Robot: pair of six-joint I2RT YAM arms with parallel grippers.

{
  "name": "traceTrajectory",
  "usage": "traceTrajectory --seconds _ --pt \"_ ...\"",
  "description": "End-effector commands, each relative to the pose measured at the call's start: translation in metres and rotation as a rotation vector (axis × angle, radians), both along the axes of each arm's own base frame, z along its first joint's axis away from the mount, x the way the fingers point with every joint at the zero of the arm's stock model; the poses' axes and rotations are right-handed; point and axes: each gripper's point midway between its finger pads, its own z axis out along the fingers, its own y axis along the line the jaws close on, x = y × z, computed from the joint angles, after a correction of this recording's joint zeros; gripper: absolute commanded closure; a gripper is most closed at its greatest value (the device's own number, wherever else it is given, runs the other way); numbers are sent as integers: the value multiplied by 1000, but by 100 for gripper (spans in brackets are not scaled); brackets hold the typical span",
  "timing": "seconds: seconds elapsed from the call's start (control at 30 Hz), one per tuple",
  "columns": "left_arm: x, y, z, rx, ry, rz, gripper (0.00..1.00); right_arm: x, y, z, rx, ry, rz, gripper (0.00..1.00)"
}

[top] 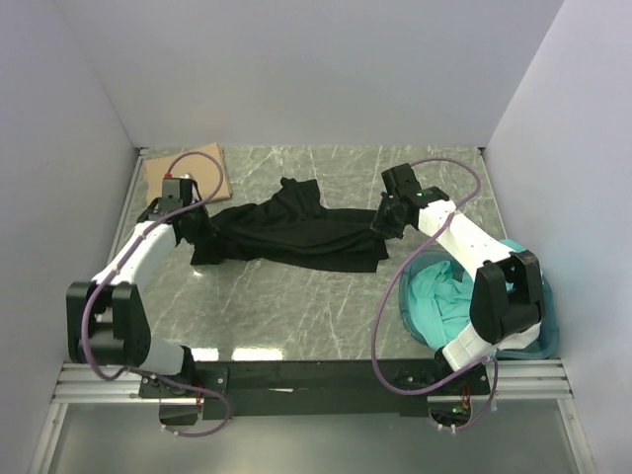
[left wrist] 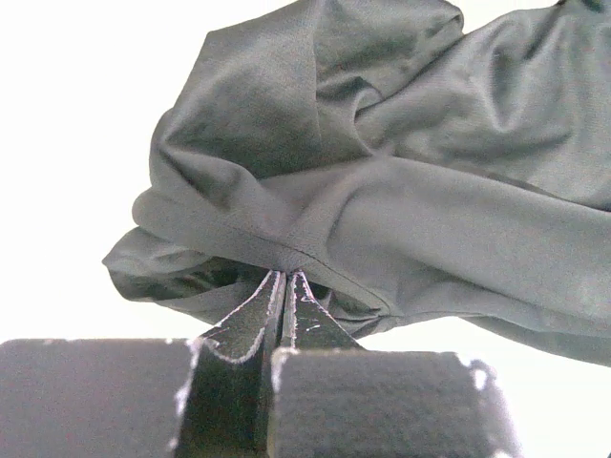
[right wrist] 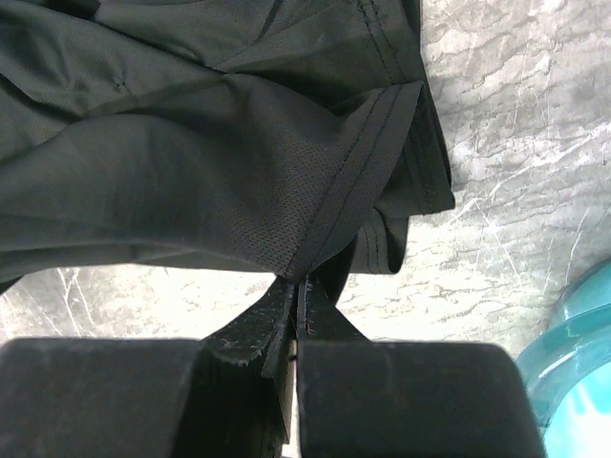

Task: Fold and stack the t-shirts
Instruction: Flatten the tshirt out

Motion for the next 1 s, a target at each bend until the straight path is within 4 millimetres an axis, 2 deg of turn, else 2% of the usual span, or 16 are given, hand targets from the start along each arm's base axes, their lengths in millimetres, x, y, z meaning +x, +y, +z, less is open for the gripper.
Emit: traceTrajectory --seconds 0.0,0.27,0.53,0.57,0.6,0.73,0.83,0.97 --pt "-18 8 11 49 -2 -2 99 5 2 18 7 -50 5 100" --pt "-42 9 -3 49 40 1 97 0 1 20 7 -50 9 100" --pt "-46 10 -12 49 60 3 88 -10 1 12 13 -38 4 100" --pt "-44 10 -9 50 52 2 91 -10 1 12 12 -37 1 100" --pt "-43 10 -6 48 43 2 99 -10 0 13 11 -39 2 100" --pt "-37 17 21 83 -15 27 99 -11 0 21 11 -45 2 100" --pt "-31 24 48 112 -67 39 99 -8 -4 31 -2 -71 -9 100" --pt "-34 31 68 136 -84 49 99 0 -5 60 6 -128 -24 100"
